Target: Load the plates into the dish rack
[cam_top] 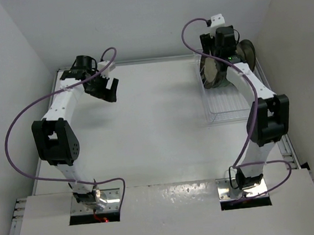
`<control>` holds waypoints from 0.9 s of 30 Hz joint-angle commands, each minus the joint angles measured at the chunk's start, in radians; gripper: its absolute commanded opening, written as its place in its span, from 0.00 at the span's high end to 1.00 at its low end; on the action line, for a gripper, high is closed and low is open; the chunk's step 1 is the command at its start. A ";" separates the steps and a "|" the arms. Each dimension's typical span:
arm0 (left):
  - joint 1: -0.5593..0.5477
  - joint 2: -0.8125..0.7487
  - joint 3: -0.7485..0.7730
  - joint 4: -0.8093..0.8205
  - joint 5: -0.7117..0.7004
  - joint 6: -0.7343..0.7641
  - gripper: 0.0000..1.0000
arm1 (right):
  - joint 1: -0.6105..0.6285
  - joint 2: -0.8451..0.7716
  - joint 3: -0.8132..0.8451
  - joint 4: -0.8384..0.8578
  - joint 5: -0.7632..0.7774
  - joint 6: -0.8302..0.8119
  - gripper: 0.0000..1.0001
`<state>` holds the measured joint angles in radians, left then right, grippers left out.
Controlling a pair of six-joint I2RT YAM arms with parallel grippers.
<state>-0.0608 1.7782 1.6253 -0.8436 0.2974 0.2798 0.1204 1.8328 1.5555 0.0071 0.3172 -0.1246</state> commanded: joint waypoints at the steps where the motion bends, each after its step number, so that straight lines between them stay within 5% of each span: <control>1: 0.009 -0.039 0.007 0.005 0.000 0.009 0.01 | 0.002 -0.195 -0.009 -0.002 0.011 0.112 0.12; 4: 0.009 -0.039 0.007 0.005 -0.010 0.009 0.01 | -0.001 -0.356 -0.119 -0.093 0.016 0.259 0.01; 10: 0.009 -0.048 -0.030 0.014 -0.078 0.009 0.01 | -0.154 -0.584 -0.309 -0.533 -0.344 0.543 0.00; 18: -0.028 -0.048 -0.076 0.023 -0.069 -0.001 0.01 | -0.205 -1.031 -0.825 -0.653 -0.204 0.894 0.00; 27: -0.051 0.021 -0.130 0.032 0.003 -0.021 0.01 | -0.205 -0.997 -0.856 -1.096 -0.175 1.060 0.00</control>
<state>-0.1020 1.7809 1.5253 -0.8215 0.2684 0.2756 -0.0830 0.7937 0.6796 -0.9089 0.1116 0.8562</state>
